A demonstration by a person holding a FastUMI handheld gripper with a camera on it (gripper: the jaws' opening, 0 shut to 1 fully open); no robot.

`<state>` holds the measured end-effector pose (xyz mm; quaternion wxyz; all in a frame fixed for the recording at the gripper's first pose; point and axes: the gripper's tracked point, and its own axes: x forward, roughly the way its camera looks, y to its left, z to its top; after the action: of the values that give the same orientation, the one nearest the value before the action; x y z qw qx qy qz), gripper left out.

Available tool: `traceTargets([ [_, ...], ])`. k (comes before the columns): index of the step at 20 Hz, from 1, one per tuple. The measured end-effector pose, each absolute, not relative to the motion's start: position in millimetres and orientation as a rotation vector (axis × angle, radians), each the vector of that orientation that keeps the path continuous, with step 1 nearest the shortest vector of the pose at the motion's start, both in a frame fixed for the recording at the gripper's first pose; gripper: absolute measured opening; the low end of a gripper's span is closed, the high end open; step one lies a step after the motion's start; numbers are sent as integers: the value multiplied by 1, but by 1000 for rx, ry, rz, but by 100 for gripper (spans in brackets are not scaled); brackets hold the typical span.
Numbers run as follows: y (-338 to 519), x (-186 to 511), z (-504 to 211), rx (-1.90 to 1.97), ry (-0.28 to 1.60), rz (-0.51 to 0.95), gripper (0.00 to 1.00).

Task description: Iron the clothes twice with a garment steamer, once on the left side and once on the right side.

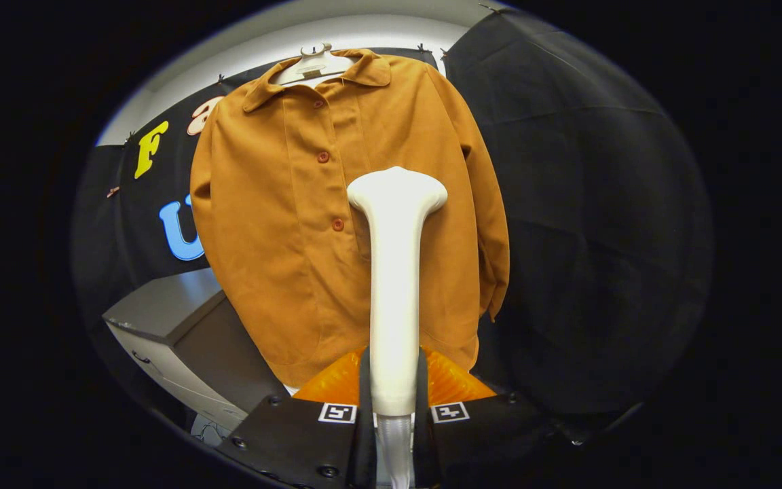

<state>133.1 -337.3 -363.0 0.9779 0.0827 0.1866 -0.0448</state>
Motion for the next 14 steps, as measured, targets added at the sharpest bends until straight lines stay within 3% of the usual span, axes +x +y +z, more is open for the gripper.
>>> traceTargets([
  [14,-332,77,-440,177,606,-172,25],
])
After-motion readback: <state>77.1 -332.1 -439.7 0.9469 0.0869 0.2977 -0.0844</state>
